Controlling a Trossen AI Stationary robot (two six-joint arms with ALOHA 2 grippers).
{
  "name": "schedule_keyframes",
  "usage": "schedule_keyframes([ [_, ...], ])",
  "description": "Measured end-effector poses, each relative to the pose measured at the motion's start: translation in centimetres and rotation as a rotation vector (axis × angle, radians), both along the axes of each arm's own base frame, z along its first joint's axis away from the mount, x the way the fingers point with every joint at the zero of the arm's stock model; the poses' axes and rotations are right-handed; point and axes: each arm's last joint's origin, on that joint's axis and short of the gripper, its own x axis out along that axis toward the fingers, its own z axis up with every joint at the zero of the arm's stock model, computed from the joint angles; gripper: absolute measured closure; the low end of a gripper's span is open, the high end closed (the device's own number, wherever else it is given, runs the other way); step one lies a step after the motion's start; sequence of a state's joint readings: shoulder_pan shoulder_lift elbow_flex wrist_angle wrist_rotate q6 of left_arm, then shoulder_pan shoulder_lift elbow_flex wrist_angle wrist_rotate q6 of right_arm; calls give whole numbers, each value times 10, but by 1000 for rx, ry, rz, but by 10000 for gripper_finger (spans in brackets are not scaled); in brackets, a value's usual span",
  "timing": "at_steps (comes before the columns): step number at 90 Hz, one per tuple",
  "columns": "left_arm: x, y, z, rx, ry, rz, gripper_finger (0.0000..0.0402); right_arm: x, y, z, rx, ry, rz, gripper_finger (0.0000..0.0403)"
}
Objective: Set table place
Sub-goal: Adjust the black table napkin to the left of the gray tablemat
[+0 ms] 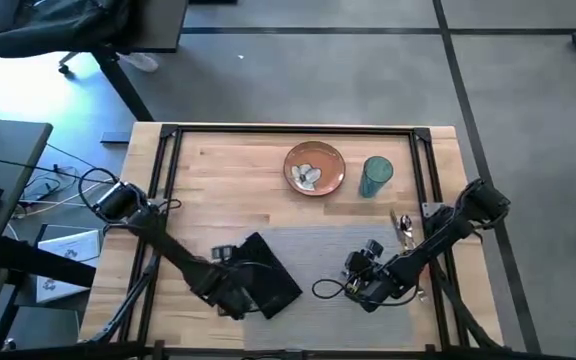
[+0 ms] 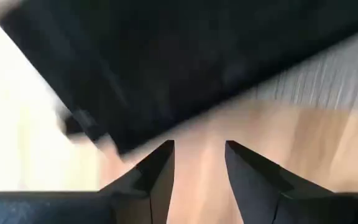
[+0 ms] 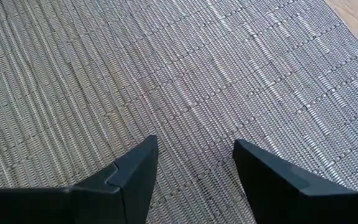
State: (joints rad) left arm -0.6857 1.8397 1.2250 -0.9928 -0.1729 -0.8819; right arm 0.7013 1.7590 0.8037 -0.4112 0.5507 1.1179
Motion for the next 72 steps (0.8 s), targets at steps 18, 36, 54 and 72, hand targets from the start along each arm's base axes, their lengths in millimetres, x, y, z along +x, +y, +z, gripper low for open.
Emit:
schedule_keyframes([
  [18,-20,11,-26,65,53,60,273,0,0,0,-5,-8,-1,204],
  [36,-11,31,-35,90,43,28,273,0,0,0,-8,-14,-3,204],
  [54,4,56,-33,170,6,26,273,1,0,0,-9,-22,-4,204],
  [72,16,79,-33,236,12,-17,273,1,0,0,-7,-24,-4,204],
])
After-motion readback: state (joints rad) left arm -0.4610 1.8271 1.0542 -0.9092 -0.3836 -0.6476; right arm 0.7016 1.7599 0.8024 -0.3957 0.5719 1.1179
